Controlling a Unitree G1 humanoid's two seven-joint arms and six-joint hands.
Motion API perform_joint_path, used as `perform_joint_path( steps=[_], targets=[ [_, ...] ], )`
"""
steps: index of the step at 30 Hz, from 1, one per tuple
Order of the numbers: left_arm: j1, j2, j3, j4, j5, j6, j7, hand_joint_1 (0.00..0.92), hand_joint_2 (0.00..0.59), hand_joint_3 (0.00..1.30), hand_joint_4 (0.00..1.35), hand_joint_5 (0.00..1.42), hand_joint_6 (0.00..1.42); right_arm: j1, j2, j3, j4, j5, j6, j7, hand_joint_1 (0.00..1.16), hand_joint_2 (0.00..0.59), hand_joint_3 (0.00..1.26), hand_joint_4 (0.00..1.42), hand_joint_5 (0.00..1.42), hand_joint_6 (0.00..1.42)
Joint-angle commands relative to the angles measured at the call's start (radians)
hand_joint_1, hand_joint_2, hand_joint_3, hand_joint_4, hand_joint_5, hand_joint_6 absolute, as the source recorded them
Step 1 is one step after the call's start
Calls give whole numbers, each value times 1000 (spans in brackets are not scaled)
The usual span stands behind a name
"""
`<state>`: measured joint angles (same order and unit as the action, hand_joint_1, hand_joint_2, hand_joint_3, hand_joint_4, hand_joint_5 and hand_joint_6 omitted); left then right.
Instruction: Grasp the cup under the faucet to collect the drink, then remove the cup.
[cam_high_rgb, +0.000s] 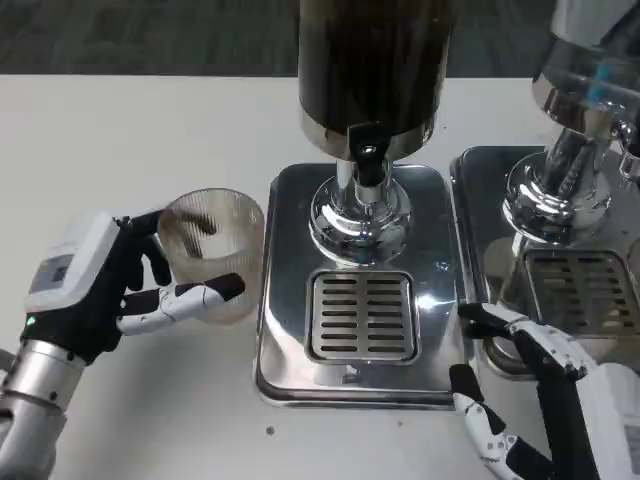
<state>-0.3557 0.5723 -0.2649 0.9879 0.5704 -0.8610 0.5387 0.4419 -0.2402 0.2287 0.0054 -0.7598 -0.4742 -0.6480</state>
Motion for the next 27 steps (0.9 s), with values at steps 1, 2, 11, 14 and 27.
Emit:
perform_joint_path(
  steps=[1, 2, 11, 14, 27],
  targets=[
    [-21, -22, -1, -31, 10, -18, 0, 215, 173, 564, 660, 920, 1148, 13, 10, 3, -5, -3, -12, -19, 436, 420, 384, 441, 372, 288],
    [-29, -31, -5, -33, 14, -15, -5, 215, 173, 566, 660, 920, 1149, 15, 12, 4, -5, -4, -11, -20, 436, 420, 384, 441, 372, 288],
    [-95, -76, -37, 12, 40, 0, -46, 215, 173, 574, 660, 920, 1152, 31, 34, 9, -4, -18, -3, -53, 436, 420, 384, 441, 372, 288],
    [-120, -99, -55, 34, 52, 10, -55, 215, 174, 574, 660, 917, 1152, 32, 40, 9, -3, -21, -4, -62, 436, 420, 384, 441, 372, 288],
    [-199, -163, -128, 103, 88, 35, -84, 215, 174, 575, 660, 911, 1136, 33, 75, 21, -11, -50, 9, -89, 436, 420, 384, 441, 372, 288]
  ],
)
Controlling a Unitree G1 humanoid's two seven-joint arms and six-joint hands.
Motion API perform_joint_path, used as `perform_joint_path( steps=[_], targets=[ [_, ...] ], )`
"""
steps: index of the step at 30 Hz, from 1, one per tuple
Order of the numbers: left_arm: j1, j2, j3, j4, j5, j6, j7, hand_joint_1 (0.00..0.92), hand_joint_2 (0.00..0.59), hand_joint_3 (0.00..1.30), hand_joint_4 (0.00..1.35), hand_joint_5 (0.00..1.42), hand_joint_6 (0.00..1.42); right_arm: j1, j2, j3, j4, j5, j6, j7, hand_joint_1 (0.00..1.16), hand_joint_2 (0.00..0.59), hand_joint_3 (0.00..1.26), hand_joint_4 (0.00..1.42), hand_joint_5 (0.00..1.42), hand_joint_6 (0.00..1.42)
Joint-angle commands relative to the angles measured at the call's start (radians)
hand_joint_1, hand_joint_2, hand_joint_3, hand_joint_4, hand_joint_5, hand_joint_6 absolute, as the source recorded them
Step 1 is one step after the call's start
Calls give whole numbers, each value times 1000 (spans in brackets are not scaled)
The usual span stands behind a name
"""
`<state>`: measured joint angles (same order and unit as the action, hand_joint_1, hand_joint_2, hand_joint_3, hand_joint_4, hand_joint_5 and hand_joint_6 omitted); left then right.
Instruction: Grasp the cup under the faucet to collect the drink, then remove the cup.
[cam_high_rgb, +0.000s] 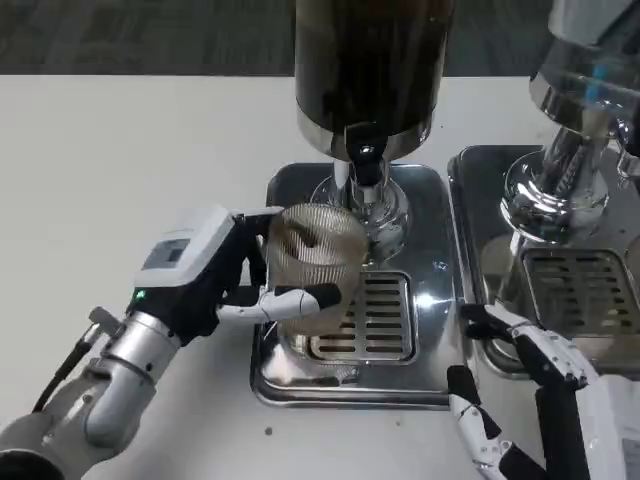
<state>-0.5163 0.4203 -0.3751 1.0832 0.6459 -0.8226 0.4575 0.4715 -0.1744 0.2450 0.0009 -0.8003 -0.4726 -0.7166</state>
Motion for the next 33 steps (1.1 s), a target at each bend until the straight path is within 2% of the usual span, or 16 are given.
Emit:
perform_joint_path(
  steps=[1, 10, 18, 22, 28, 33],
  targets=[
    [-41, -11, -20, 10, 13, -4, -4, 215, 174, 574, 660, 909, 1136, 5, 12, 6, -7, -12, 9, -22, 436, 420, 384, 441, 372, 288],
    [-71, -32, -52, 34, 28, 1, -34, 197, 173, 553, 630, 851, 1058, 8, 25, 15, 1, -19, 16, -40, 436, 420, 386, 441, 372, 287],
    [-84, -34, -68, 48, 32, 5, -62, 167, 165, 522, 584, 787, 974, 4, 32, 21, 6, -20, 20, -47, 437, 420, 388, 441, 372, 286],
    [-76, -24, -71, 43, 26, 4, -78, 133, 149, 491, 545, 727, 872, -5, 34, 24, 13, -16, 19, -45, 437, 420, 388, 441, 372, 286],
    [-69, -10, -68, 38, 5, 8, -150, 65, 121, 408, 438, 562, 576, -24, 30, 29, 30, -7, 15, -41, 437, 420, 388, 441, 372, 286],
    [-59, 2, -68, 13, -8, 16, -173, 40, 104, 357, 368, 476, 457, -39, 28, 35, 45, -1, 14, -40, 437, 420, 391, 441, 372, 286]
  ],
)
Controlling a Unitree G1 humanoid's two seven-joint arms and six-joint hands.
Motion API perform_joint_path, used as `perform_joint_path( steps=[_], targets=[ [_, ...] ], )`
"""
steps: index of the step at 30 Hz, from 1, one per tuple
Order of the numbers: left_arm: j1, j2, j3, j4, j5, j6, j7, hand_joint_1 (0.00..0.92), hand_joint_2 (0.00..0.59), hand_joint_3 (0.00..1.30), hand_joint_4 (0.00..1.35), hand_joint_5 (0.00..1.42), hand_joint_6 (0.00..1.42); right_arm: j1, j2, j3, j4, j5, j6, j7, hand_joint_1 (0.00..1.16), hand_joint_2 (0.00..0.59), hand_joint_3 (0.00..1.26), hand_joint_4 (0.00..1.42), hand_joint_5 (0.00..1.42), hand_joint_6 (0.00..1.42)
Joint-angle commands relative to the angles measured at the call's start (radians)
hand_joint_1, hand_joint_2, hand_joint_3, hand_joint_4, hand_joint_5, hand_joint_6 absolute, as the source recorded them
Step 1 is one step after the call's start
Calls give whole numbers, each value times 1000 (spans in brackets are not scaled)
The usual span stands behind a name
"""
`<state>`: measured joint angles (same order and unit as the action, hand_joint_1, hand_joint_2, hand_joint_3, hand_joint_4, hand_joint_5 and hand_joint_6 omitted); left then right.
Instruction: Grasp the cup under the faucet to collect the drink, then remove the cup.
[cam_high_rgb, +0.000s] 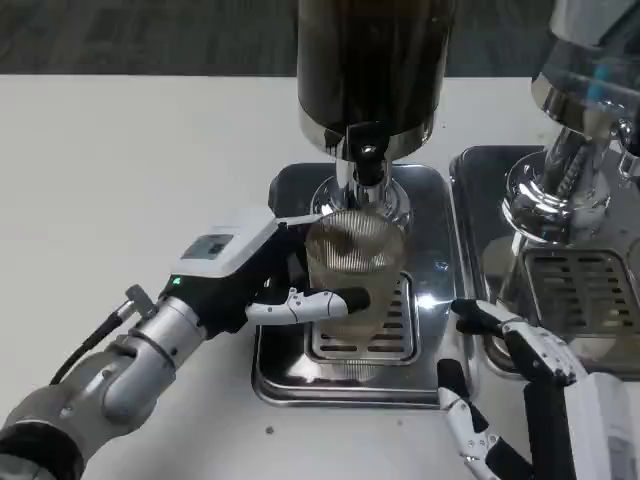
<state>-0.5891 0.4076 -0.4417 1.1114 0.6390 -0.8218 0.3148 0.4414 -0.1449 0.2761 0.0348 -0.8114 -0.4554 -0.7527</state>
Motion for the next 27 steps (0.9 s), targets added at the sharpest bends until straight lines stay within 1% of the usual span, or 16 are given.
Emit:
perform_joint_path(
  steps=[1, 8, 15, 21, 27],
  targets=[
    [19, 20, 1, -26, 0, 10, -21, 45, 93, 354, 357, 456, 437, -11, -3, 5, 12, 11, -3, -4, 437, 420, 392, 441, 372, 286],
    [43, 37, 1, -91, 18, 5, 20, 64, 82, 318, 285, 364, 356, -11, -2, 9, 14, 14, -2, -8, 438, 420, 396, 437, 372, 286],
    [69, 49, 1, -169, 46, 35, 42, 61, 68, 258, 200, 287, 294, -10, -1, 12, 13, 15, -1, -7, 438, 420, 397, 435, 372, 296],
    [113, 76, 37, -246, 31, 65, 56, 57, 61, 232, 165, 267, 257, -10, -3, 15, 16, 20, -3, -3, 438, 420, 397, 435, 372, 302],
    [176, 118, 100, -337, -4, 73, 35, 57, 60, 220, 155, 260, 249, -25, -6, 20, 25, 25, -7, 3, 438, 420, 397, 435, 372, 305]
  ],
)
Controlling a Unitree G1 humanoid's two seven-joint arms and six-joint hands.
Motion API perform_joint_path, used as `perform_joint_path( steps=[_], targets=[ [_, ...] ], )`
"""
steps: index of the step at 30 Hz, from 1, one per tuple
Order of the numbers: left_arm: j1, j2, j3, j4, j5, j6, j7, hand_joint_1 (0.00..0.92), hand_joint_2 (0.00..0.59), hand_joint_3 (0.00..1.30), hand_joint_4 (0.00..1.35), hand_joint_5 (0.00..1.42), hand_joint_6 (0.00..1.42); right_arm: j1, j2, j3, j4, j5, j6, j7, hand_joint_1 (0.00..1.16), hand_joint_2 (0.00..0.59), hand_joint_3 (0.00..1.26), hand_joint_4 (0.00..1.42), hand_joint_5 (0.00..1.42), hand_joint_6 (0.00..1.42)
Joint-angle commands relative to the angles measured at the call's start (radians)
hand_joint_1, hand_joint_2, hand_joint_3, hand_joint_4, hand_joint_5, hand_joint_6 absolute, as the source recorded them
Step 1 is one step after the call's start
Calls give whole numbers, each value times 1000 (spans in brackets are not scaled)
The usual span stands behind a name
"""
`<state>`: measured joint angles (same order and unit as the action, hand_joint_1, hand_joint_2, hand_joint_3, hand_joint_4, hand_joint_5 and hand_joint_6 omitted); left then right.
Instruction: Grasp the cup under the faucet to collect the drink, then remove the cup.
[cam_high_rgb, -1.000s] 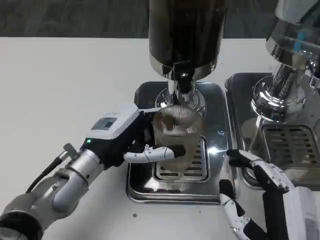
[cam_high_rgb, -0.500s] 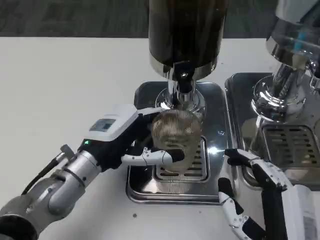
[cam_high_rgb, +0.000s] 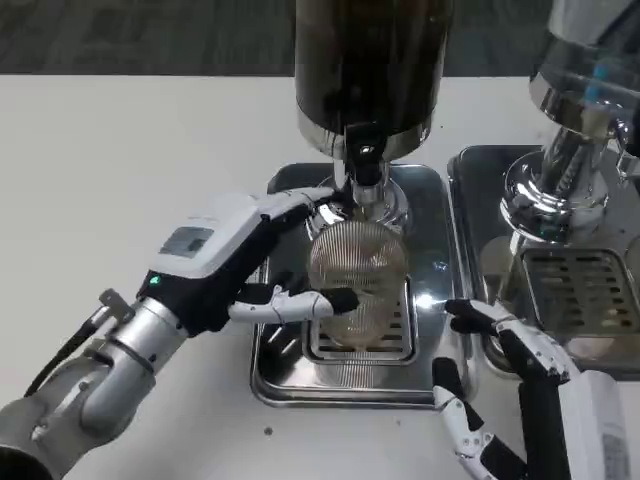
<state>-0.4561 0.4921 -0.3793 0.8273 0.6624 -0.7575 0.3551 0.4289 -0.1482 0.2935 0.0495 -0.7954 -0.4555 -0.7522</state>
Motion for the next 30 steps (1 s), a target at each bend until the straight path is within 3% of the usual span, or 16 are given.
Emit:
perform_joint_path(
  steps=[1, 8, 11, 12, 16, 18, 21, 23, 25, 30],
  targets=[
    [52, 39, 46, -66, -34, 11, -10, 57, 60, 220, 154, 259, 249, -15, -3, 3, 12, 10, -7, 2, 438, 420, 397, 435, 372, 305],
    [169, 115, 172, -231, -152, -45, -46, 39, 81, 229, 181, 285, 267, -22, -3, 5, 18, 17, -15, -9, 436, 411, 380, 415, 357, 306],
    [193, 159, 251, -279, -289, -127, -112, 4, 120, 279, 254, 317, 294, -28, -4, 2, 22, 27, -21, -8, 433, 408, 377, 411, 356, 306],
    [191, 166, 268, -280, -342, -149, -149, 1, 122, 289, 267, 323, 297, -32, -4, 1, 25, 31, -22, -7, 431, 406, 367, 407, 356, 307],
    [139, 194, 310, -282, -742, -179, -459, 0, 112, 303, 305, 340, 286, -50, -7, -1, 38, 48, -31, 4, 421, 397, 355, 382, 342, 307],
    [106, 192, 334, -311, -941, -126, -642, 0, 105, 318, 335, 357, 295, -59, -9, 0, 45, 61, -36, 12, 413, 386, 342, 368, 332, 307],
    [64, 176, 378, -337, -1134, -40, -862, 0, 106, 366, 397, 415, 314, -73, -10, -1, 59, 79, -45, 22, 407, 383, 340, 353, 330, 307],
    [25, 167, 402, -364, -1268, 91, -1029, 0, 101, 377, 411, 418, 315, -80, -9, -2, 67, 86, -48, 23, 406, 383, 337, 352, 330, 307],
    [-5, 156, 425, -383, -1359, 219, -1151, 0, 97, 383, 400, 404, 308, -86, -7, -1, 75, 91, -50, 22, 405, 382, 335, 352, 330, 307],
    [-68, 128, 478, -403, -1461, 508, -1343, 0, 68, 348, 315, 312, 235, -95, -1, -3, 92, 99, -58, 18, 400, 382, 327, 296, 307, 276]
  ],
)
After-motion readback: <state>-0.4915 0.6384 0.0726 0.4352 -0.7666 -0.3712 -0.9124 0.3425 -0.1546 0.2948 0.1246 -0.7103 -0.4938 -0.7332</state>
